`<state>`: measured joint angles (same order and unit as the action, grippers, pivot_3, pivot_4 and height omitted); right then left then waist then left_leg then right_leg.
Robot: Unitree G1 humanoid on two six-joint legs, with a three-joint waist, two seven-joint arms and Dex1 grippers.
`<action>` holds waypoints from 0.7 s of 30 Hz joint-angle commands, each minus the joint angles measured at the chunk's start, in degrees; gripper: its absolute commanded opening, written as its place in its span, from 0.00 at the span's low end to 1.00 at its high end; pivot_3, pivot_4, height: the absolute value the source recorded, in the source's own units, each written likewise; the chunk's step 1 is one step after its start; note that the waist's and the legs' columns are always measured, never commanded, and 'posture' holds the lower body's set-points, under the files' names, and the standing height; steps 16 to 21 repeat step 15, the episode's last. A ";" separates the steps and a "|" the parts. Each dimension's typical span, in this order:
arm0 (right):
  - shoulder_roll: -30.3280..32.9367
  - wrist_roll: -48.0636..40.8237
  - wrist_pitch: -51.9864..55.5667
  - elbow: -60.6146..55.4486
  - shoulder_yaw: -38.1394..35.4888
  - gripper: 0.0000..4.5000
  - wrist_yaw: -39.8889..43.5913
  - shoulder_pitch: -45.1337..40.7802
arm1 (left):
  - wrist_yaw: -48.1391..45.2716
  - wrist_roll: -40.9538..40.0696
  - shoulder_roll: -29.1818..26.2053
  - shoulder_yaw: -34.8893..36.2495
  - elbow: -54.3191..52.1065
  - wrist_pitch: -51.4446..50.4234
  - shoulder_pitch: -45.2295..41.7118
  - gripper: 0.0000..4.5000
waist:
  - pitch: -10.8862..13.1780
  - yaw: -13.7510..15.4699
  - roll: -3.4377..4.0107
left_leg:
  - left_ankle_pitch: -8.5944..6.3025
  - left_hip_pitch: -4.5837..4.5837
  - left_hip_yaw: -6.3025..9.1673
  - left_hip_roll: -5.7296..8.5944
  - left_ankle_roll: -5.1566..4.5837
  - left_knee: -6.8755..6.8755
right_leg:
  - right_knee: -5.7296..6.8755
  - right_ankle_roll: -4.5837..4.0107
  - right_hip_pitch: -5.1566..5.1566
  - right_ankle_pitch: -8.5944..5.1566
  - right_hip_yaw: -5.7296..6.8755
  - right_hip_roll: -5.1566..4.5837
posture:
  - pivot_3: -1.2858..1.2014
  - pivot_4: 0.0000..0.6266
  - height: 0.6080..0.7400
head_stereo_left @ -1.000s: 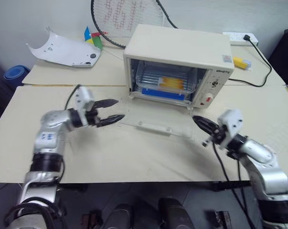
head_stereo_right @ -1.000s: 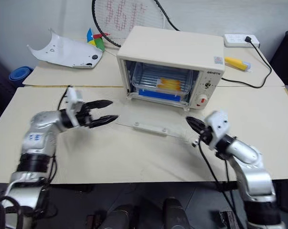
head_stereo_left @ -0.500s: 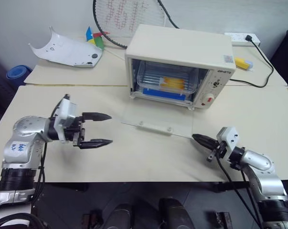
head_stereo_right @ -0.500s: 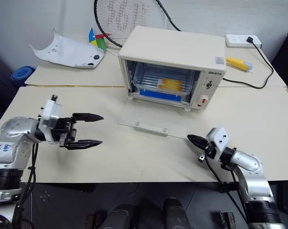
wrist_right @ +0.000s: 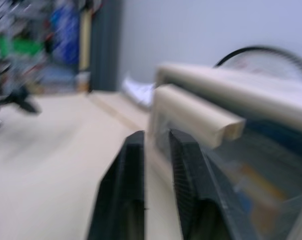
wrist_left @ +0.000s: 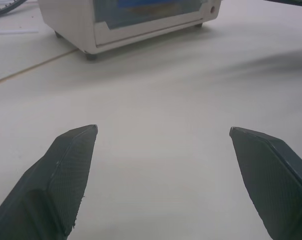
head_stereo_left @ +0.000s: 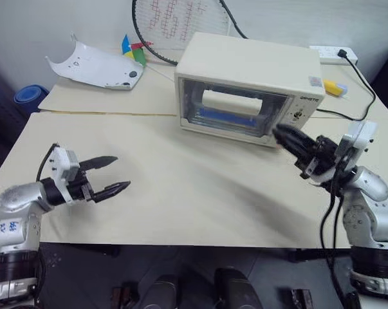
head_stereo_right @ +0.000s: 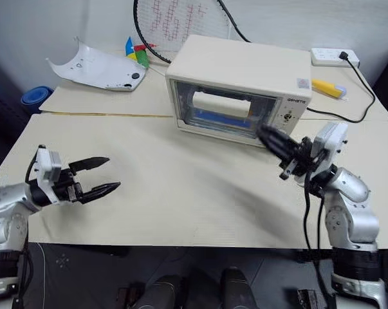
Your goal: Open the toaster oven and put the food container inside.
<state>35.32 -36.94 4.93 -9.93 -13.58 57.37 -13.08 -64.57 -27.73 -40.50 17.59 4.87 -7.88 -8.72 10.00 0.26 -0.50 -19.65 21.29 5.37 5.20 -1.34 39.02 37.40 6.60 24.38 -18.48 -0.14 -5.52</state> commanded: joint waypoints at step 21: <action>0.74 8.82 -13.32 5.35 -1.05 1.00 6.90 13.93 | 9.09 2.09 2.54 3.70 -9.03 5.56 12.16 1.00 | -0.01 -0.22 0.06 | 0.02 -0.21 -0.02 -0.04 0.04 -0.01 | -0.06 0.00 -0.20 0.00 -0.01 0.03 | 0.52 0.24 1.00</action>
